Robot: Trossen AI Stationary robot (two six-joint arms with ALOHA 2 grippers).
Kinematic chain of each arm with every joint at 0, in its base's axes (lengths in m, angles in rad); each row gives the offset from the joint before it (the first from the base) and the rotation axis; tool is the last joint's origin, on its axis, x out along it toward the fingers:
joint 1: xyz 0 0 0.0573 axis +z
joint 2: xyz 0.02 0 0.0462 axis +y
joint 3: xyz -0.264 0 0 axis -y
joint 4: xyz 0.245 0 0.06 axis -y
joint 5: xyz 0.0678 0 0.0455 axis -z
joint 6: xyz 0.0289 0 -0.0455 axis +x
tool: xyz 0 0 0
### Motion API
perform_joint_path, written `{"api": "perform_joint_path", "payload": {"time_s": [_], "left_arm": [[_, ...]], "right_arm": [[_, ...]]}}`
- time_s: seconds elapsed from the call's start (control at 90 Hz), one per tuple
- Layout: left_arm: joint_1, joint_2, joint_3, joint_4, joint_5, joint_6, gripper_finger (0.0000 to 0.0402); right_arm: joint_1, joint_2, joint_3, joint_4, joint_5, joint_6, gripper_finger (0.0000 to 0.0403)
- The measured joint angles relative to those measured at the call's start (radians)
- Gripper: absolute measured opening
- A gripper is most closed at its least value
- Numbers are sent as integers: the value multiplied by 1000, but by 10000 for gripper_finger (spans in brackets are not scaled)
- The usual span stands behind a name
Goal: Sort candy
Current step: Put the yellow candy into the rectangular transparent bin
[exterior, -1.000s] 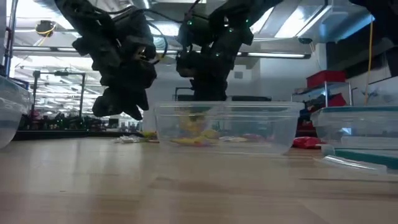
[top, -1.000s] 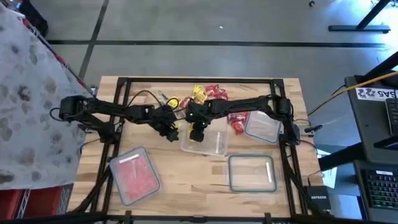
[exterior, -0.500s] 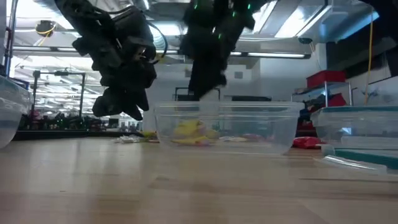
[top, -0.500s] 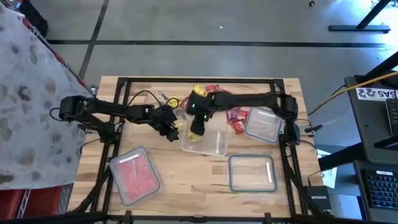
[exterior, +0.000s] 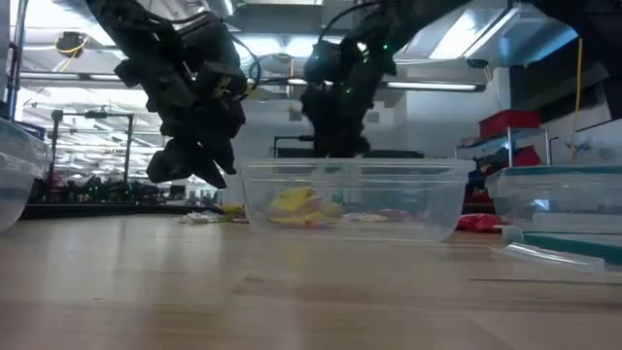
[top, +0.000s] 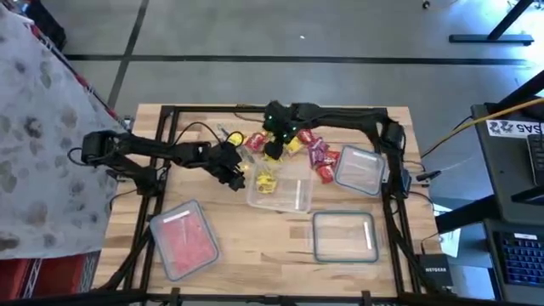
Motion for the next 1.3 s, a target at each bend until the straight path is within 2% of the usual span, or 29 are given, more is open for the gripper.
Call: {"api": "perform_joint_path", "payload": {"time_s": [0.144, 0.344, 0.467, 0.567, 0.667, 0.856, 0.989, 1.3], "left_arm": [[0, 0, 0, -11, 42, -20, 104], [1, 0, 0, -14, 62, -36, 104], [11, 0, 0, -14, 79, -36, 104], [14, 0, 0, -17, 84, -36, 104], [14, 0, 0, -16, 85, -36, 104], [14, 0, 0, -15, 86, -36, 104], [13, 0, 0, -15, 86, -36, 104], [13, 0, 0, -9, 84, -8, 104]], "right_arm": [[9, 69, 1, 42, 44, 83, 280], [11, 130, 0, 53, 74, 115, 268], [14, 141, 0, 75, 76, 117, 236], [20, 144, 1, 70, 111, 114, 194], [29, 144, 1, 69, 143, 108, 138], [38, 139, 1, 61, 143, 104, 17], [38, 109, 32, -43, 140, 96, 14], [62, -87, 144, -196, 156, -97, 1]]}}
